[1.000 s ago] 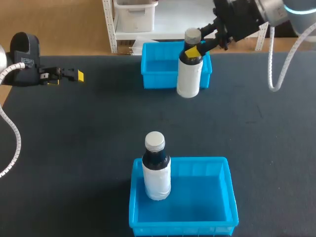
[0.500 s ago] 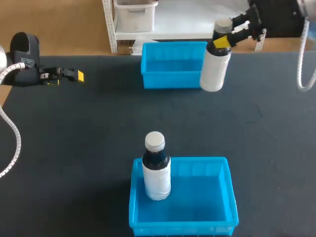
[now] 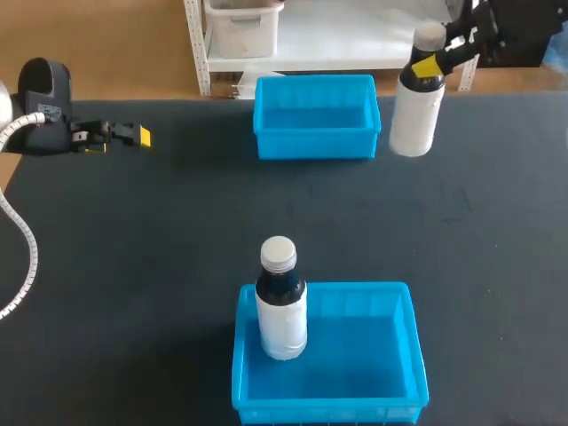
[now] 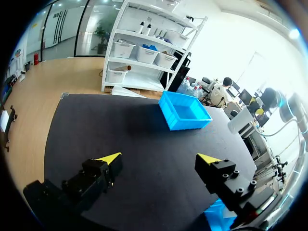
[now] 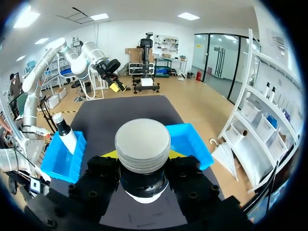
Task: Pick up the bottle, and place it in the far bin if it is heavy, or in the near bin if it is light.
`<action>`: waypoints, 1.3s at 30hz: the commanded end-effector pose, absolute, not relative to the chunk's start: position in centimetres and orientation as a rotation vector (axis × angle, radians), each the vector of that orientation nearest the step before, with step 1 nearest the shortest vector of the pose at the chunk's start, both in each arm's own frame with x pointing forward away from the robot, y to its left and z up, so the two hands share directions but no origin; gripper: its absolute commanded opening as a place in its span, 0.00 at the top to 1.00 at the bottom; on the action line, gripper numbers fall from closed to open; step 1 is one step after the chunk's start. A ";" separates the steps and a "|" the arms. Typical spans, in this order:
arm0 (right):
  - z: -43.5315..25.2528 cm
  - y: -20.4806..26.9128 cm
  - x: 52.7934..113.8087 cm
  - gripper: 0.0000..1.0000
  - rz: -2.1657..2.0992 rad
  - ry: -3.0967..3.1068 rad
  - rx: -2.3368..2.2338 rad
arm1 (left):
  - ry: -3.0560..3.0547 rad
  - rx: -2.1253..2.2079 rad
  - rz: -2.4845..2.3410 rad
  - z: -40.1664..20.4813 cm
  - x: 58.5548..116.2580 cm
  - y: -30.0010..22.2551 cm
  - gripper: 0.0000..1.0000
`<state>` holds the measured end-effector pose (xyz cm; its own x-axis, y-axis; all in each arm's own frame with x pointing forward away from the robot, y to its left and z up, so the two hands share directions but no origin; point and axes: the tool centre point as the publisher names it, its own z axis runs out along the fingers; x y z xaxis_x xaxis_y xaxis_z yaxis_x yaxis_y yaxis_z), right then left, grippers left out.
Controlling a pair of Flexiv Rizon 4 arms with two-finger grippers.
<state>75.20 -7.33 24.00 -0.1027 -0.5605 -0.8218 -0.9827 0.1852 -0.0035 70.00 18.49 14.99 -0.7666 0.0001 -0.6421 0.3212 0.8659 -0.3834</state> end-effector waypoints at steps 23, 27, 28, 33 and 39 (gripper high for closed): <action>25.2 -3.1 84.6 1.00 0.787 1.747 -1.490 | 2.374 0.231 -0.636 15.0 70.0 18.5 0.00; 24.9 -1.5 85.8 1.00 0.791 1.739 -1.506 | 2.374 0.231 -0.636 15.0 70.0 18.5 0.00; 24.8 -1.1 86.1 1.00 0.792 1.733 -1.510 | 2.374 0.231 -0.636 15.0 70.0 18.5 0.00; 24.3 1.1 87.2 1.00 0.811 1.712 -1.530 | 2.374 0.231 -0.636 15.0 70.0 18.5 0.00; 23.3 3.9 88.3 1.00 0.848 1.693 -1.566 | 2.374 0.231 -0.636 15.0 70.0 18.5 0.00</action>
